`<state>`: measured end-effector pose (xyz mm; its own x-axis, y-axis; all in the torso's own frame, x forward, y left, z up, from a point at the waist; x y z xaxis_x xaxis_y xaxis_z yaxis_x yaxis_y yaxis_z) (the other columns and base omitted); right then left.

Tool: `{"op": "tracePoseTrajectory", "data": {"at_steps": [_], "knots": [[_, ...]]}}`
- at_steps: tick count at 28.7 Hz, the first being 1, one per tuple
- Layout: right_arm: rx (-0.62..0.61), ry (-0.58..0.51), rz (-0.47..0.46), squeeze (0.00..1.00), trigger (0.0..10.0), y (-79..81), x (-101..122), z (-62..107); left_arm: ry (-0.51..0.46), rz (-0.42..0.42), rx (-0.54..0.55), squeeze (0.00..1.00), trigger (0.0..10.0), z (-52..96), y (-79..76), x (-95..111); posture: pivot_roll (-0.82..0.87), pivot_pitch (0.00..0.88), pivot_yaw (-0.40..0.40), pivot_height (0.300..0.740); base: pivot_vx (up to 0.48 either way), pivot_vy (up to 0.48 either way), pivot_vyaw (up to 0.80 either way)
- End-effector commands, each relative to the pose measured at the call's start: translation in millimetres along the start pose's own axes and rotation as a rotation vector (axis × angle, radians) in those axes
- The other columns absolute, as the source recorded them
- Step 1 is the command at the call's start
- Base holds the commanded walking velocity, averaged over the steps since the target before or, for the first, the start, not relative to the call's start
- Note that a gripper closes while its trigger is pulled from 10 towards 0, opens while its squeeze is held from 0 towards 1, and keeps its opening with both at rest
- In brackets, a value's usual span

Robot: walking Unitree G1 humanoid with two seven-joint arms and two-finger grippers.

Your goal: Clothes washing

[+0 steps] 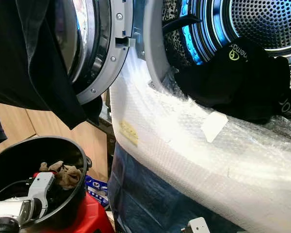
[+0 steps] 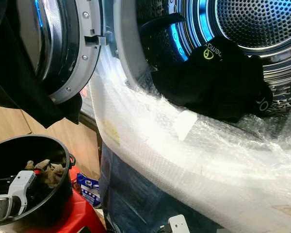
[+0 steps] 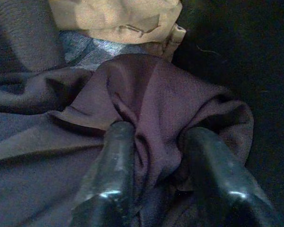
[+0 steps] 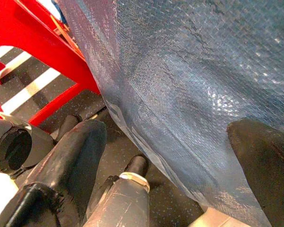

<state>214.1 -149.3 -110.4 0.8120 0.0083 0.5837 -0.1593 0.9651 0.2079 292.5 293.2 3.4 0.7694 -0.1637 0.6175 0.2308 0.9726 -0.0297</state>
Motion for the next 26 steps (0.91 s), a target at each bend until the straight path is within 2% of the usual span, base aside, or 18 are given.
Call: {"op": "tracePoseTrajectory", "data": {"at_steps": [1,7,17,20,26], "knots": [[-0.018,0.010,-0.005,0.00,10.0,-3.6,-4.2,1.4,0.048,-0.001,-0.046,0.00,0.0,-8.4,-14.1,-14.1,0.13,0.019,-0.115,0.740,0.000,0.000,0.00],[-0.020,0.014,-0.008,0.00,10.0,-3.8,-6.8,1.9,0.051,-0.020,-0.040,0.00,0.0,-9.6,-15.2,-14.7,0.13,0.018,-0.111,0.740,0.000,0.000,0.00],[-0.017,0.010,-0.015,0.00,10.0,-2.0,-6.8,1.4,0.009,-0.001,0.017,0.00,0.0,-2.6,-4.1,-10.5,0.14,0.019,-0.110,0.740,0.000,0.000,0.00],[-0.012,0.013,-0.006,0.00,10.0,-1.1,-6.8,1.1,-0.031,-0.025,0.035,0.00,0.0,5.3,-3.9,-4.5,0.16,0.023,-0.113,0.740,0.000,0.000,0.00],[-0.005,0.015,-0.001,0.00,10.0,1.3,-6.1,0.2,-0.117,0.002,0.044,0.00,0.0,21.0,-15.0,0.2,0.20,0.030,-0.125,0.740,0.000,0.000,0.00]]}}
Point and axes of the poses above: a point about 5 cm out from each wrist's last joint towards the gripper, its own z axis pointing back from the gripper into the wrist, its own x axis along the axis of the wrist's last joint, y = z × x, the point moved 4 cm from there along -z, pointing out of the wrist towards the gripper, and after that the axes turned 9 degrees about -z, right-handed, at the moved point
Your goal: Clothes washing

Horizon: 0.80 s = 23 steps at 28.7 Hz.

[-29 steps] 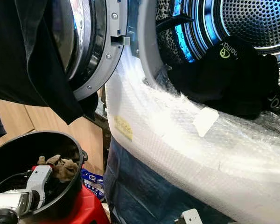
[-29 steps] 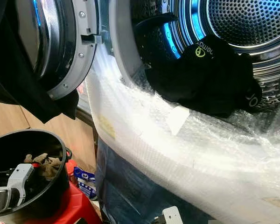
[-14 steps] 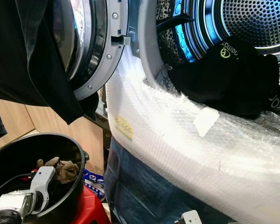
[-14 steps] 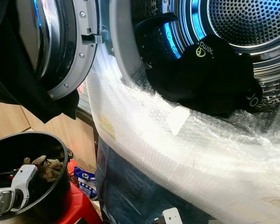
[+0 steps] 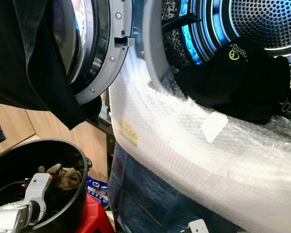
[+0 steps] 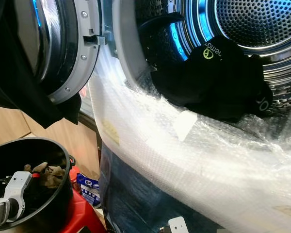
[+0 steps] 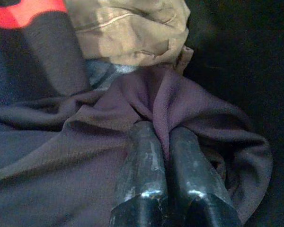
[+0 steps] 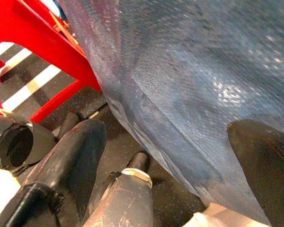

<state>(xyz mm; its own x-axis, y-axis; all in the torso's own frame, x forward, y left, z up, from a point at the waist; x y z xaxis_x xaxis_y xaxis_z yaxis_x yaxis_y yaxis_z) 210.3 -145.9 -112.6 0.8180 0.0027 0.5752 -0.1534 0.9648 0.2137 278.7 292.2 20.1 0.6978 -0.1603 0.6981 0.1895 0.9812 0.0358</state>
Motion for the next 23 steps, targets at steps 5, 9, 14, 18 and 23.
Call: {"op": "tracePoseTrajectory", "data": {"at_steps": [5,9,14,18,23], "knots": [[0.009,0.012,0.020,0.00,10.0,1.9,-1.2,-0.4,-0.078,0.001,-0.015,0.00,0.0,21.3,-14.6,11.2,0.21,0.035,-0.130,0.740,0.000,0.000,0.00],[0.016,0.009,0.033,0.00,10.0,3.5,1.5,-1.2,-0.218,-0.146,-0.036,0.00,0.0,58.0,-27.1,49.3,0.22,0.041,-0.136,0.740,0.000,0.000,0.00],[0.020,0.008,0.035,0.00,10.0,4.2,2.9,-1.6,-0.327,-0.299,-0.038,0.00,0.0,96.6,-33.2,90.1,0.24,0.037,-0.143,0.740,0.000,0.000,0.00],[0.021,0.007,0.036,0.00,10.0,4.4,3.9,-1.8,-0.409,-0.374,-0.062,0.00,0.0,115.1,-46.0,114.5,0.24,0.037,-0.142,0.740,0.000,0.000,0.00],[0.015,0.006,0.035,0.00,10.0,4.9,3.8,-2.1,-0.432,-0.468,-0.120,0.00,0.0,120.7,-68.0,130.0,0.23,0.029,-0.129,0.740,0.000,0.000,0.00]]}}
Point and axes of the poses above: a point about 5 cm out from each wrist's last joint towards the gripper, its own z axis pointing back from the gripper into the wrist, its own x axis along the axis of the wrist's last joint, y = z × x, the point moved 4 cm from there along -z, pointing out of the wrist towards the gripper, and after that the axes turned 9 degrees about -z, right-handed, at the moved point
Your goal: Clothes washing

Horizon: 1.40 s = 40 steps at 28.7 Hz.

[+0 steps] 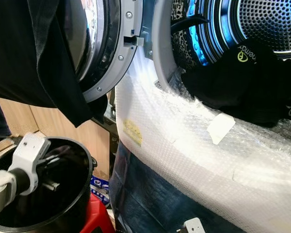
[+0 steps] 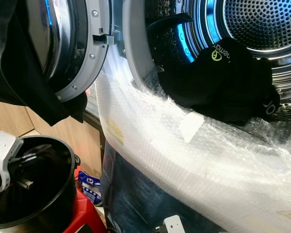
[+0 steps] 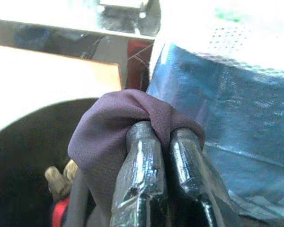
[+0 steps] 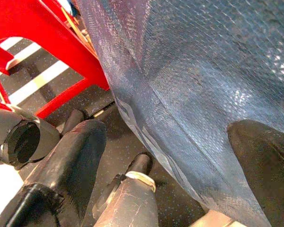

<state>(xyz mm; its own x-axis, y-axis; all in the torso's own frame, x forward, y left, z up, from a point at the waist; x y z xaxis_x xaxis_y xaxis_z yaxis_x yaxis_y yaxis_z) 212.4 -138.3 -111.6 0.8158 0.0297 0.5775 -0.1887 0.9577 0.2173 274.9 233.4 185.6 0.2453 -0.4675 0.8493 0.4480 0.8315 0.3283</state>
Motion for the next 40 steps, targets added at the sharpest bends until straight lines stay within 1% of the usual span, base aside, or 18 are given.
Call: {"op": "tracePoseTrajectory", "data": {"at_steps": [1,2,4,5,6,7,8,11,15,16,20,22,23,27,32,34,39,40], "knots": [[-0.009,-0.001,0.003,0.00,10.0,-1.9,1.5,0.1,-0.107,-0.055,-0.111,0.00,0.0,-2.2,-24.0,33.6,0.23,0.031,-0.129,0.740,0.000,0.000,0.00],[-0.009,-0.002,0.002,0.00,10.0,-1.7,1.5,0.0,-0.140,-0.062,-0.140,0.00,0.0,-3.8,-30.1,43.1,0.23,0.031,-0.131,0.740,0.000,0.000,0.00],[-0.009,-0.002,0.002,0.00,10.0,-1.6,1.4,0.0,-0.158,-0.067,-0.156,0.00,0.0,-4.7,-33.4,48.4,0.23,0.031,-0.131,0.740,0.000,0.000,0.00],[-0.005,-0.002,0.003,0.00,10.0,-0.1,1.2,-0.4,-0.245,-0.070,-0.238,0.00,0.0,-11.4,-49.1,71.0,0.24,0.030,-0.129,0.740,0.000,0.000,0.00],[-0.005,-0.002,0.003,0.00,10.0,-0.1,1.2,-0.4,-0.245,-0.070,-0.238,0.00,0.0,-11.4,-49.1,71.0,0.24,0.030,-0.129,0.740,0.000,0.000,0.00],[-0.004,-0.003,0.002,0.00,10.0,0.8,1.3,-0.6,-0.309,-0.074,-0.330,0.00,0.0,-16.5,-66.2,87.7,0.23,0.026,-0.124,0.740,0.000,0.000,0.00],[-0.004,-0.003,0.002,0.00,10.0,0.8,1.3,-0.6,-0.309,-0.074,-0.330,0.00,0.0,-16.5,-66.2,87.7,0.23,0.026,-0.124,0.740,0.000,0.000,0.00],[-0.009,-0.011,-0.008,0.00,10.0,0.8,2.2,-0.8,-0.340,-0.099,-0.427,0.00,0.0,-20.1,-83.8,97.3,0.21,0.022,-0.115,0.740,0.000,0.000,0.00],[-0.019,-0.026,-0.021,0.00,10.0,-0.8,4.7,-0.6,-0.332,-0.152,-0.538,0.00,0.0,-22.9,-106.1,98.6,0.19,0.019,-0.106,0.740,0.000,0.000,0.00],[-0.020,-0.026,-0.022,0.00,10.0,-1.9,4.4,-0.2,-0.358,-0.169,-0.605,0.00,0.0,-19.4,-115.6,101.8,0.19,0.022,-0.106,0.740,0.000,0.000,0.00],[-0.019,-0.014,-0.015,0.00,10.0,-3.1,0.4,0.8,-0.431,-0.271,-0.797,0.00,0.0,-6.1,-140.5,101.2,0.20,0.023,-0.114,0.740,0.000,0.000,0.00],[-0.020,-0.008,-0.010,0.00,10.0,-4.1,-1.8,1.4,-0.454,-0.255,-0.904,0.00,0.0,-0.2,-154.4,102.3,0.19,0.020,-0.115,0.740,0.000,0.000,0.00],[-0.021,-0.009,-0.009,0.00,10.0,-4.7,-1.8,1.7,-0.471,-0.247,-0.978,0.00,0.0,3.7,-165.6,103.7,0.19,0.019,-0.112,0.740,0.000,0.000,0.00],[-0.026,-0.017,-0.015,0.00,10.0,-6.3,0.0,1.9,-0.491,-0.251,-1.023,0.00,0.0,4.7,-173.9,106.2,0.18,0.017,-0.113,0.740,0.000,0.000,0.00],[-0.032,-0.019,-0.016,0.00,10.0,-8.2,1.5,2.2,-0.596,-0.224,-1.106,0.00,0.0,5.4,-185.5,123.1,0.19,0.008,-0.117,0.740,0.000,0.000,0.00],[-0.032,-0.019,-0.014,0.00,10.0,-8.1,1.6,2.2,-0.605,-0.218,-1.113,0.00,0.0,5.3,-186.1,124.3,0.19,0.007,-0.117,0.740,0.000,0.000,0.00],[-0.028,-0.038,-0.015,0.00,10.0,-5.6,7.8,0.6,-0.621,-0.192,-1.145,0.00,0.0,-0.2,-194.7,127.4,0.17,0.000,-0.107,0.740,0.000,0.000,0.00],[-0.033,-0.044,-0.019,0.00,10.0,-6.3,10.4,0.4,-0.639,-0.172,-1.164,0.00,0.0,0.0,-199.1,130.2,0.17,0.000,-0.102,0.740,0.000,0.000,0.00]]}}
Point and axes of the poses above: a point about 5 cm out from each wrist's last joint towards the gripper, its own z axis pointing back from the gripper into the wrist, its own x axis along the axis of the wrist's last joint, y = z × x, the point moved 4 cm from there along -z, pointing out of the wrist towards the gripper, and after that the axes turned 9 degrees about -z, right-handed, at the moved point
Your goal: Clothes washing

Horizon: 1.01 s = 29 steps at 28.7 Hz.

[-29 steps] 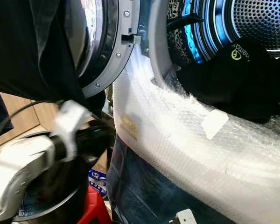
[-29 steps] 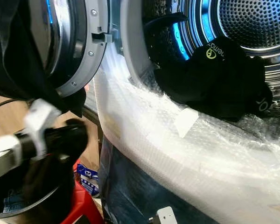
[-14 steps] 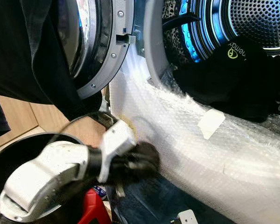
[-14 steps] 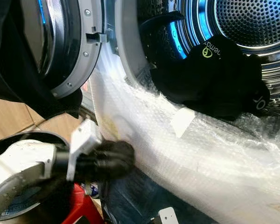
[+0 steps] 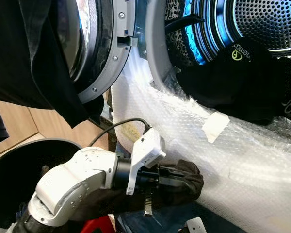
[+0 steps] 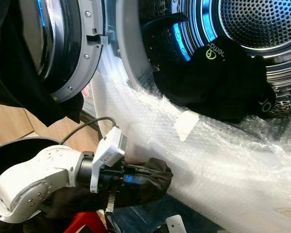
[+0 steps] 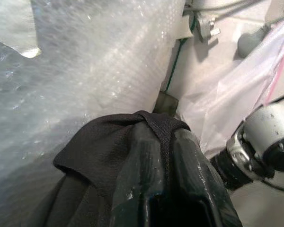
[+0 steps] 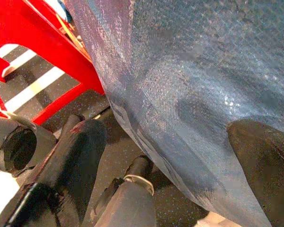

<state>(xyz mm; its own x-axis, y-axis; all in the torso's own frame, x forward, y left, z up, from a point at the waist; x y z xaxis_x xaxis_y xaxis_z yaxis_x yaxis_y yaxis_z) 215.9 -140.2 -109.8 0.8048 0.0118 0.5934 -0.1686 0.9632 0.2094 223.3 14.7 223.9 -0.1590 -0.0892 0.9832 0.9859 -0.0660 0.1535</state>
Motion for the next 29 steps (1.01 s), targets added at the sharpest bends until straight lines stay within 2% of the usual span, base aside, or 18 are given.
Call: {"op": "tracePoseTrajectory", "data": {"at_steps": [1,6,10,12,14,17,19,22,24,26,28,29], "knots": [[-0.016,-0.023,-0.009,0.00,10.0,-4.4,7.5,0.1,-0.055,-0.025,-0.047,0.00,0.0,-10.7,-4.4,9.6,0.17,0.000,-0.099,0.740,0.000,0.000,0.00],[-0.026,-0.016,-0.012,0.00,10.0,-6.6,2.7,1.4,-0.116,0.045,-0.023,0.00,0.0,-20.7,-5.2,5.4,0.17,0.000,-0.095,0.740,0.000,0.000,0.00],[-0.027,0.000,-0.011,0.00,10.0,-7.1,-5.4,2.9,-0.106,0.085,0.027,0.00,0.0,-15.4,-6.0,-4.3,0.16,0.000,-0.092,0.740,0.000,0.000,0.00],[-0.029,0.003,-0.011,0.00,10.0,-8.5,-8.2,4.0,-0.086,0.105,0.081,0.00,0.0,-5.0,-5.5,-11.2,0.17,0.000,-0.092,0.740,0.000,0.000,0.00],[-0.025,0.015,0.002,0.00,10.0,-11.2,-14.8,6.6,-0.043,0.127,0.199,0.00,0.0,22.2,-0.9,-20.9,0.18,0.000,-0.094,0.740,0.000,0.000,0.00],[-0.018,0.026,0.015,0.00,10.0,-12.4,-18.6,8.1,-0.017,0.120,0.265,0.00,0.0,38.4,3.4,-24.0,0.18,0.000,-0.095,0.740,0.000,0.000,0.00],[-0.031,0.043,0.032,0.00,10.0,-18.2,-23.9,11.0,-0.014,0.118,0.330,0.00,0.0,61.5,5.3,-20.5,0.20,0.000,-0.098,0.740,0.000,0.000,0.00],[-0.042,0.048,0.041,0.00,10.0,-22.5,-25.4,12.7,-0.002,0.135,0.298,0.00,0.0,74.5,-8.2,-20.5,0.20,0.000,-0.100,0.740,0.000,0.000,0.00],[-0.046,0.048,0.044,0.00,10.0,-23.7,-25.2,13.1,0.017,0.145,0.311,0.00,0.0,77.9,-8.2,-24.2,0.21,0.000,-0.100,0.740,0.000,0.000,0.00],[-0.077,0.024,0.054,0.00,10.0,-31.7,-18.6,14.5,0.090,0.211,0.352,0.00,0.0,84.7,-5.5,-47.4,0.21,0.000,-0.100,0.740,0.000,0.000,0.00],[-0.080,-0.024,0.075,0.00,10.0,-37.2,-5.2,15.3,0.151,0.240,0.362,0.00,0.0,81.8,-3.7,-68.5,0.20,0.000,-0.102,0.740,0.000,0.000,0.00],[-0.077,-0.035,0.083,0.00,10.0,-38.5,-1.9,15.7,0.163,0.244,0.361,0.00,0.0,80.3,-3.4,-72.1,0.20,0.000,-0.103,0.740,0.000,0.000,0.00]]}}
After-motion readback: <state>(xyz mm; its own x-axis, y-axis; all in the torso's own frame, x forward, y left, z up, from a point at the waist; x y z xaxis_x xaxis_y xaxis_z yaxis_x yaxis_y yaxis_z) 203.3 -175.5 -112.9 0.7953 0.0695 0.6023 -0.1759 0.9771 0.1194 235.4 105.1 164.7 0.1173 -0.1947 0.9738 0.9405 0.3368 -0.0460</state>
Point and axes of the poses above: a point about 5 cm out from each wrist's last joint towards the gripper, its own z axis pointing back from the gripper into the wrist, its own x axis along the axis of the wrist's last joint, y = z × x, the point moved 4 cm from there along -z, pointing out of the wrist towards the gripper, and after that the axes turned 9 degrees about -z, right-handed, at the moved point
